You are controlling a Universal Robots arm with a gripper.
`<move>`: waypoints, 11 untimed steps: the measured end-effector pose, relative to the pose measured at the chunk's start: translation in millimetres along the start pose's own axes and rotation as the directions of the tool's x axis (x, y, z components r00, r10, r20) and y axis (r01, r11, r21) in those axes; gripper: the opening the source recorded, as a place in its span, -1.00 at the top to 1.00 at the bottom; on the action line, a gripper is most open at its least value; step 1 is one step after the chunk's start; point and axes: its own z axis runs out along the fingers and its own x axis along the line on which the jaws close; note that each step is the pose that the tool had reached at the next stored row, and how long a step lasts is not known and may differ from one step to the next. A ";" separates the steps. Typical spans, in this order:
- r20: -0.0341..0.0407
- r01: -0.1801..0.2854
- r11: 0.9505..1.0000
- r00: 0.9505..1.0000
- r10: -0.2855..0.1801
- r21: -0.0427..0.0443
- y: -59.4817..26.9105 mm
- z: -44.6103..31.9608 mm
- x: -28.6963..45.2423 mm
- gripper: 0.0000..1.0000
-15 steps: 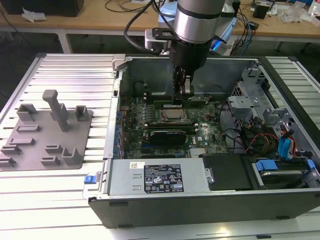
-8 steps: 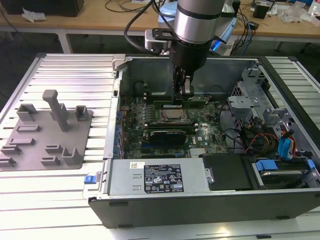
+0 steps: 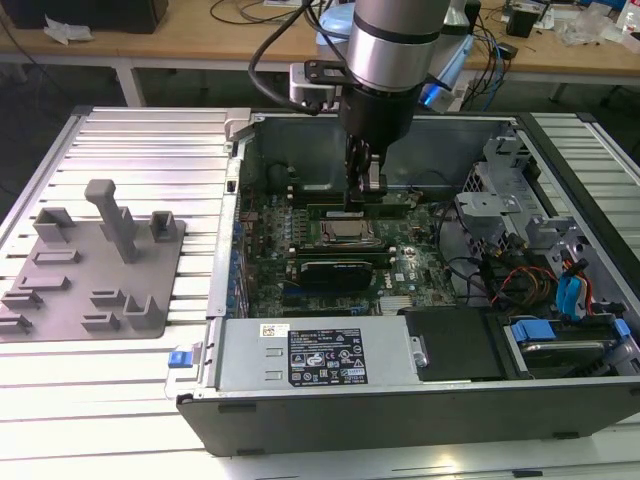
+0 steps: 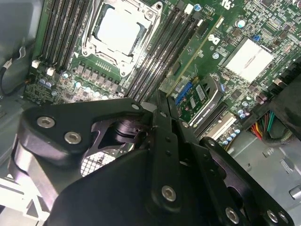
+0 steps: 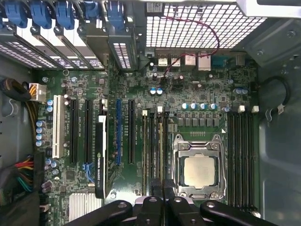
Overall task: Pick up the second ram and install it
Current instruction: 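Insert the second ram into the second slot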
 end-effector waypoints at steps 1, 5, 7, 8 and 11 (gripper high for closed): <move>0.000 0.000 1.000 1.000 0.000 0.000 0.0 0.4 -0.1 0.82; 0.000 0.000 1.000 1.000 0.000 0.000 1.3 8.0 -0.2 0.82; 0.000 0.000 1.000 1.000 0.000 0.000 1.4 11.0 -0.1 0.82; 0.000 0.000 1.000 1.000 0.000 0.000 1.4 11.8 -0.1 0.82; 0.000 0.000 1.000 1.000 0.000 0.000 1.7 18.4 0.0 0.82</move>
